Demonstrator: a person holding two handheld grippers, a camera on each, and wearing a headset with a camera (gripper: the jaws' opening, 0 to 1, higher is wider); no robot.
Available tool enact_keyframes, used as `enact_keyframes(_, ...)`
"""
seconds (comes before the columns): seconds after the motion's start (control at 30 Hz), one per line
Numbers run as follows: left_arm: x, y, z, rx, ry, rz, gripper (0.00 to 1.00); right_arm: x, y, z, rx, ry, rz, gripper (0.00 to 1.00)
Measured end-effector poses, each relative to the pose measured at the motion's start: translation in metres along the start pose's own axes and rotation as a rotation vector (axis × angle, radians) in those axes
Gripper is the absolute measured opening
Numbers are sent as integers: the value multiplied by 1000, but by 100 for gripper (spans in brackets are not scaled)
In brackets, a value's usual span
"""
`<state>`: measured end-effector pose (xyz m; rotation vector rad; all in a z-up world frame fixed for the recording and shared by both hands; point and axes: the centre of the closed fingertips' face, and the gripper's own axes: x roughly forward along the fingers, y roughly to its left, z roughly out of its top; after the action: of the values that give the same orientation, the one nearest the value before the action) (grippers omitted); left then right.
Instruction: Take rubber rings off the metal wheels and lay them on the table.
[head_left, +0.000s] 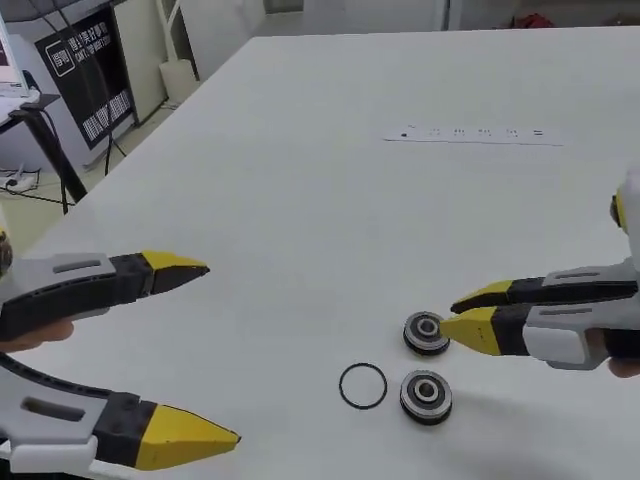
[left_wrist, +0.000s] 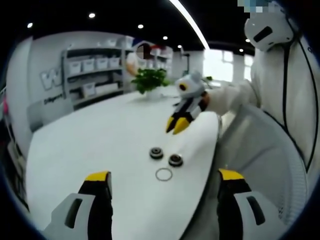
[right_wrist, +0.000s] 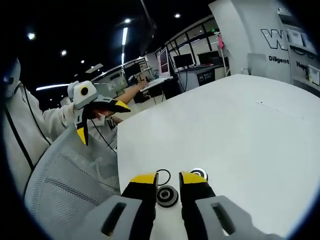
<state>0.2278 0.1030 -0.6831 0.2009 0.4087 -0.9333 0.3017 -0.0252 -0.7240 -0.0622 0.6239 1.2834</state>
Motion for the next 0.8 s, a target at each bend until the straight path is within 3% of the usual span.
enact_keyframes(0.3,4,-2,17,41,0,-19,87,-15,-7,-13,17,-28,-29,16)
enact_keyframes(0.6,15,-7,32,85,20,-57,87,-15,-8,-27,36,-41,-27,17)
enact_keyframes(0.8,27,-24,60,154,-3,-125,88,-13,-8,-39,50,-34,-22,18)
